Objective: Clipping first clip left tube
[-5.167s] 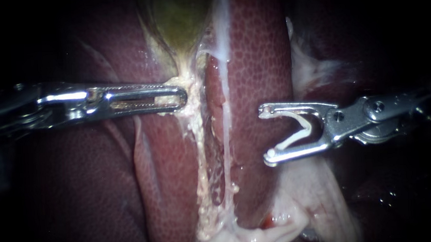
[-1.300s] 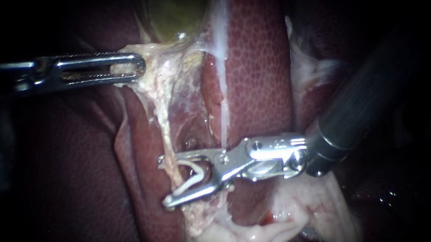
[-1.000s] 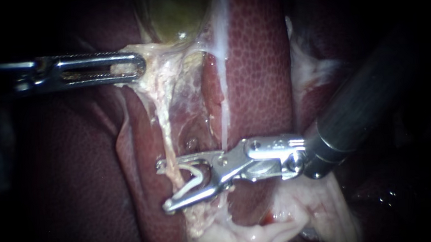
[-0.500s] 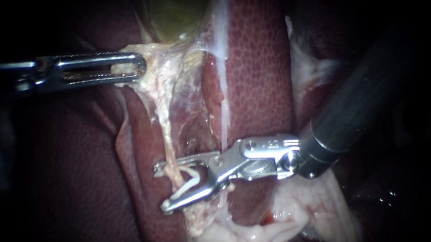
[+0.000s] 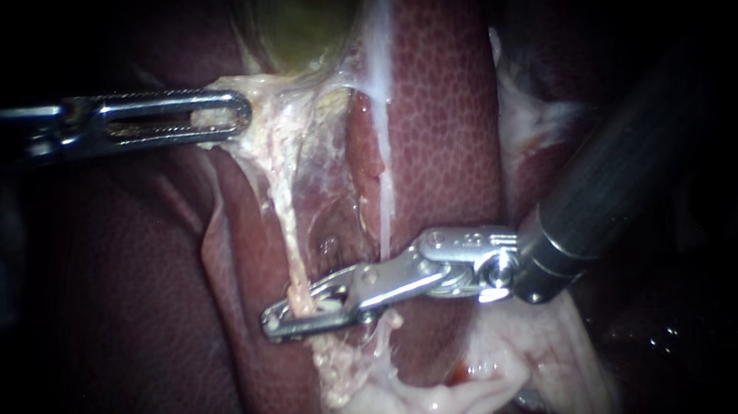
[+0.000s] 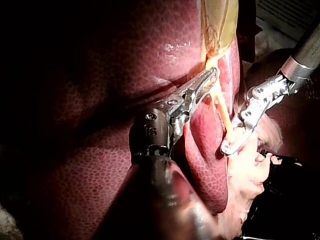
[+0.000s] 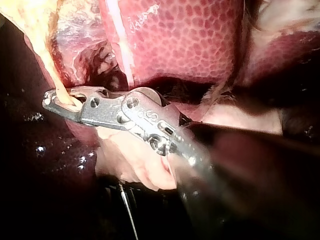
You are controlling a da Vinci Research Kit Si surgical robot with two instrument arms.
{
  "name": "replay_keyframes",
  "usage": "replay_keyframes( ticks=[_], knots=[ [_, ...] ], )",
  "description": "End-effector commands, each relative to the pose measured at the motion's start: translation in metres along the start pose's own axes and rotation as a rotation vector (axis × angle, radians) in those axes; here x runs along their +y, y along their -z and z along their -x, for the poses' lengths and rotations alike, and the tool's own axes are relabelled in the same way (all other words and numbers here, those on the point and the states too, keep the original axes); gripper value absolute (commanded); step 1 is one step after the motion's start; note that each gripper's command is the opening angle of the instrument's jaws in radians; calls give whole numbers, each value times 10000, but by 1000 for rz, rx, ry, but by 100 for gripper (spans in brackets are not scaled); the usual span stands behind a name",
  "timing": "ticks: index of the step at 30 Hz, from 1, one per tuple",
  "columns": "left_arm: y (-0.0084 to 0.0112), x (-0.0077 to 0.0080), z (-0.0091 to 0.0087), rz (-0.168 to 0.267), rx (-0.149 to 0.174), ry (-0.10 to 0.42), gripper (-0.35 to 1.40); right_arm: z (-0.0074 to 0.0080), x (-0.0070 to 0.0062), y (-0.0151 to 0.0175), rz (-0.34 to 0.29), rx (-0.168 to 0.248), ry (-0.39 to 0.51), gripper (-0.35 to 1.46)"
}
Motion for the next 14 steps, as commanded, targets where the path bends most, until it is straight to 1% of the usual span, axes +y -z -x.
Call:
replay_keyframes(
  ticks=[1,14],
  knots=[
    [0,0,0,0,0,0,-35,0,-1,-1,-1,0,-1,-35],
    [0,0,0,0,0,0,-35,1,-1,-1,-2,0,-6,-35]
  ],
)
